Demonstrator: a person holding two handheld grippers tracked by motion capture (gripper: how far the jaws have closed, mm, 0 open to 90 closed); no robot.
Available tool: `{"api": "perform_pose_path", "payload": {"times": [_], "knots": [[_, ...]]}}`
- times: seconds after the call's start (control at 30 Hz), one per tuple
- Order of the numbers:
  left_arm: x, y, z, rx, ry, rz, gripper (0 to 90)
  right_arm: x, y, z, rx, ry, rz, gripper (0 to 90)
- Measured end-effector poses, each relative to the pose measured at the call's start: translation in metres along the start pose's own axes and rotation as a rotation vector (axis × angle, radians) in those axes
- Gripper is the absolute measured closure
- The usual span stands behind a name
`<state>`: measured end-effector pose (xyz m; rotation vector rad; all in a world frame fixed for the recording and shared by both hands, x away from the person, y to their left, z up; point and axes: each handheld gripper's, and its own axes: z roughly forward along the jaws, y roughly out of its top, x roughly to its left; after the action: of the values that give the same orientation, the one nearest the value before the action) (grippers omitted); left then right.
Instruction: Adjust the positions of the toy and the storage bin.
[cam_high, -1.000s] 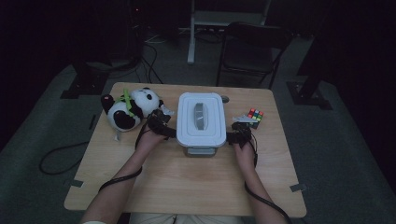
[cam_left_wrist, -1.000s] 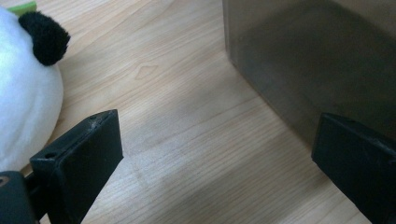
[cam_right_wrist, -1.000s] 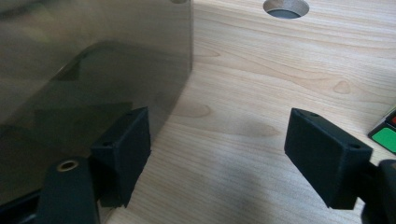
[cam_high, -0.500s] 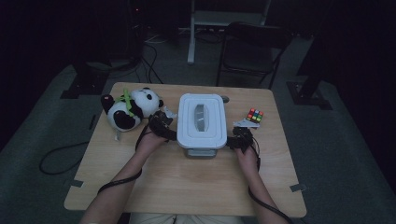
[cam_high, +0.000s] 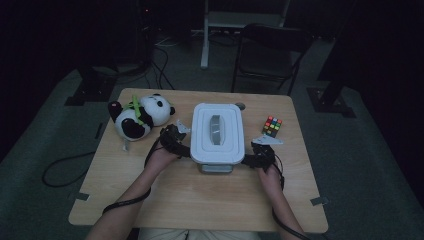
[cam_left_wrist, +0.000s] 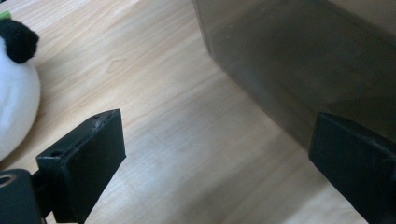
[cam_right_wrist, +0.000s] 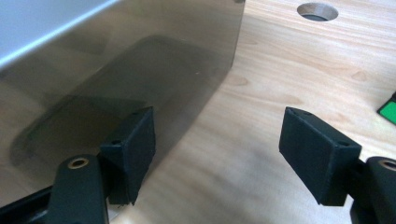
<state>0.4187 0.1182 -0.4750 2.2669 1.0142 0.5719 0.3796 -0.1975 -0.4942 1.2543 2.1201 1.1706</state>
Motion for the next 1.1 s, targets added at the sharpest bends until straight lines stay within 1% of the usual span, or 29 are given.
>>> {"api": "perform_pose_path", "payload": {"times": [0.13,0.27,0.37,0.53,0.67,0.77,0.83,0.9,0.97,1.0,1.03,1.07,1.1], "knots": [[-0.006,-0.004,-0.005,0.0,-0.012,0.02,4.3,0.005,-0.007,-0.011,0.001,0.009,-0.021,26.7],[-0.012,-0.007,-0.01,0.002,-0.017,0.038,4.2,0.009,-0.014,-0.019,-0.003,0.019,-0.022,26.7],[-0.017,-0.01,-0.014,0.004,-0.024,0.051,4.3,0.012,-0.019,-0.025,-0.01,0.023,-0.038,26.7],[-0.025,-0.013,-0.017,-0.001,-0.048,0.067,4.2,0.013,-0.029,-0.037,-0.011,0.06,-0.017,26.7],[-0.034,-0.015,-0.021,-0.004,-0.063,0.091,4.2,0.017,-0.037,-0.05,-0.014,0.05,-0.05,26.7],[-0.037,-0.016,-0.023,-0.008,-0.069,0.103,4.2,0.019,-0.044,-0.058,-0.017,0.068,-0.044,26.6],[-0.037,-0.017,-0.024,-0.01,-0.066,0.115,4.2,0.021,-0.047,-0.061,-0.017,0.083,-0.053,26.6],[-0.036,-0.019,-0.023,-0.014,-0.066,0.112,4.2,0.023,-0.051,-0.064,-0.019,0.097,-0.057,26.5],[-0.032,-0.023,-0.02,-0.005,-0.071,0.118,4.0,0.023,-0.054,-0.064,-0.041,0.107,-0.079,25.4],[-0.03,-0.024,-0.018,-0.008,-0.084,0.113,3.7,0.02,-0.055,-0.061,-0.052,0.121,-0.068,23.5],[-0.027,-0.025,-0.016,-0.029,-0.1,0.095,2.6,0.018,-0.055,-0.059,-0.053,0.127,-0.062,22.5],[-0.024,-0.026,-0.015,-0.039,-0.098,0.081,2.6,0.014,-0.055,-0.056,-0.057,0.122,-0.054,21.7],[-0.022,-0.025,-0.014,-0.037,-0.096,0.076,2.7,0.011,-0.054,-0.054,-0.06,0.113,-0.043,21.2]]}}
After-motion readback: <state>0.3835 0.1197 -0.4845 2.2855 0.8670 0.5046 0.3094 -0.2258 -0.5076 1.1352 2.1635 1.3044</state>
